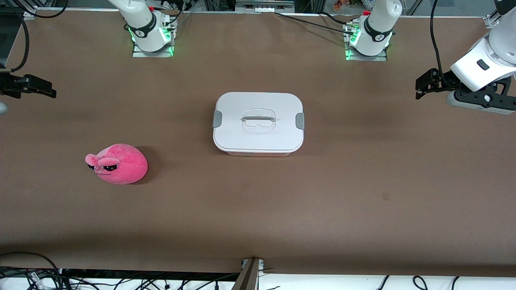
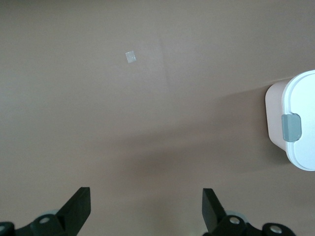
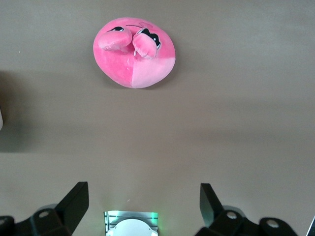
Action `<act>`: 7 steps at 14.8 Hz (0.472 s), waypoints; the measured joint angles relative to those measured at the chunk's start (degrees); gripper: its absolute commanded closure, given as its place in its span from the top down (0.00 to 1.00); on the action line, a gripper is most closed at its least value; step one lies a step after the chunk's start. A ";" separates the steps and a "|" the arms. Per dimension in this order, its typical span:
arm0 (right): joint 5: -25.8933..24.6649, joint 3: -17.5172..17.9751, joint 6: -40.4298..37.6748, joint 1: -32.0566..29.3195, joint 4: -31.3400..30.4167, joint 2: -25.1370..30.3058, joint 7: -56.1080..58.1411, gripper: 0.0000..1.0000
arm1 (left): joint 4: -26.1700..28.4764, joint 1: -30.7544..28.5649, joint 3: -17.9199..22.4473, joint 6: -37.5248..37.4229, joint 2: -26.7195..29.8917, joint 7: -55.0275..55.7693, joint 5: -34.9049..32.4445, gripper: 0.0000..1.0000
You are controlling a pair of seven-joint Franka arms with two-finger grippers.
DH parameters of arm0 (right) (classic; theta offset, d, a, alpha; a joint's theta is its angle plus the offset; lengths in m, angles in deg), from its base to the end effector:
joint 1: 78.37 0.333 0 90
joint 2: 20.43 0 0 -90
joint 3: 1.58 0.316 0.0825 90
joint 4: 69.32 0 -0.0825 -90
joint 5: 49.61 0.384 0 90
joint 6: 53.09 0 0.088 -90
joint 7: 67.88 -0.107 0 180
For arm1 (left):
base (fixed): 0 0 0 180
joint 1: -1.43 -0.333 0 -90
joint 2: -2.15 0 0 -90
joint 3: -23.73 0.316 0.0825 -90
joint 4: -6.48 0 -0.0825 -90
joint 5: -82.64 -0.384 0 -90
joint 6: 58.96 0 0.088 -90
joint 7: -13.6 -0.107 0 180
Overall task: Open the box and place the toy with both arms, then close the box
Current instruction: 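Reach the left gripper to the box lid handle while the right gripper approaches the toy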
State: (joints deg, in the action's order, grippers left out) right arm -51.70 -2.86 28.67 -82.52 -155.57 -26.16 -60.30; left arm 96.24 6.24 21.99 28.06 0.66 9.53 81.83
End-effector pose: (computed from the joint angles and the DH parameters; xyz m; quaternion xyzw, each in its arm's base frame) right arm 0.5650 -0.0574 0.5876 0.9957 0.0176 -0.0907 0.0091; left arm 0.5528 -0.0617 0.6077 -0.9950 0.0924 0.0367 0.0075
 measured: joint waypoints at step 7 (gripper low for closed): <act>0.00 0.00 0.00 0.00 0.00 -0.01 0.00 1.00 | -0.19 3.14 -3.02 -5.10 -4.34 -1.73 5.31 1.00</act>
State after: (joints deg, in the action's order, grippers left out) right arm -51.70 -2.86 28.67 -82.52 -155.56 -26.17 -60.29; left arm 96.05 9.37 18.97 22.96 -3.68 7.80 87.14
